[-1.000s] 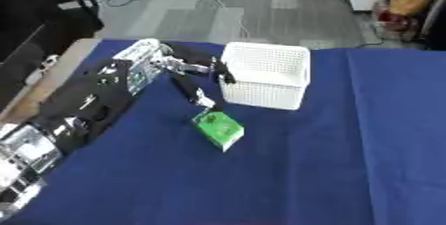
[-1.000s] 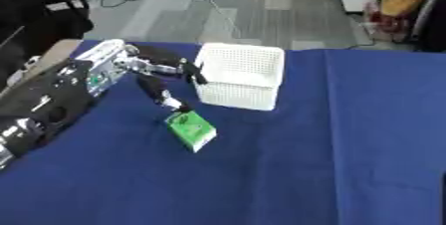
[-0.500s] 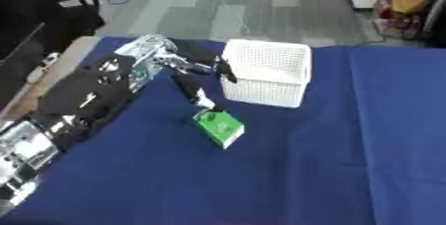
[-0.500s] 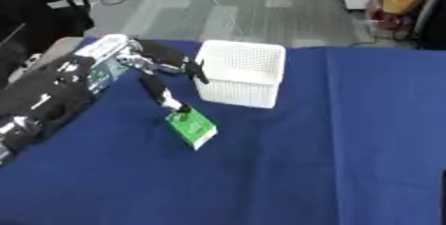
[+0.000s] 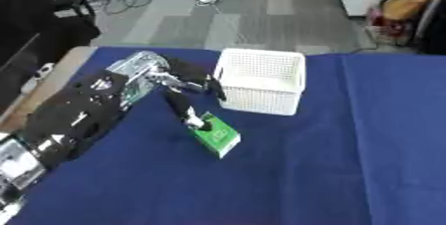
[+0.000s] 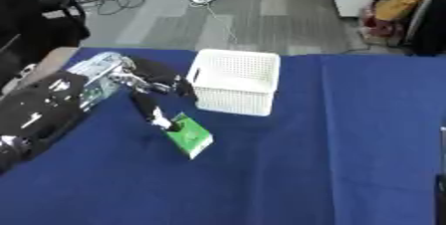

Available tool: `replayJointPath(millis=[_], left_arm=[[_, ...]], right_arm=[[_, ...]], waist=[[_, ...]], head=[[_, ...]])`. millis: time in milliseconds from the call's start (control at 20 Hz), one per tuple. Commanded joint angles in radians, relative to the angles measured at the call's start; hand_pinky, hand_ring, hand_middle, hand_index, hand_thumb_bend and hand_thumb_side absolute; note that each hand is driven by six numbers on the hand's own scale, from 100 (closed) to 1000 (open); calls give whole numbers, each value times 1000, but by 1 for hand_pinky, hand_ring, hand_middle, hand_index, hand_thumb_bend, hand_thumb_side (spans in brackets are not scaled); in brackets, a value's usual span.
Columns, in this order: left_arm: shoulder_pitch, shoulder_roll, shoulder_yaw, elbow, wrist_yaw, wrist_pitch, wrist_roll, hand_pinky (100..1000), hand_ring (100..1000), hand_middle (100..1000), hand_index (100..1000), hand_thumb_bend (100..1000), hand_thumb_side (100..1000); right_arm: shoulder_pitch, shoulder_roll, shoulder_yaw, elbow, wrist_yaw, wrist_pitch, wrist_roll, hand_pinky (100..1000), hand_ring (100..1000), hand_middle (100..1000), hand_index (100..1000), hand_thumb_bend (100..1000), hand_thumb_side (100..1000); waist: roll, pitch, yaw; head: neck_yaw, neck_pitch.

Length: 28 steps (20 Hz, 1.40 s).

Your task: Pick up objects on the table and place them in the box.

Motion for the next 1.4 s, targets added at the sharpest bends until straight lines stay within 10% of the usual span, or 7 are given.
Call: replayJointPath(millis=[50,1400], left_arm=[[-11,23,2,0,-4,-283,-282,674,775,854,940,324,876],[16,-32,-50,-5,-348,-283,-67,715,801,862,928,329,837]], right_arm=[[-18,-8,-1,-15,-2,2,-2,245,289,320,529,100,1000],[-25,7,2,-15,-3,-2,1,246,289,321,530,100,1000]], waist=[[-2,-10,1],[-6,-2,-16]], head=[[-6,-10],[13,10]])
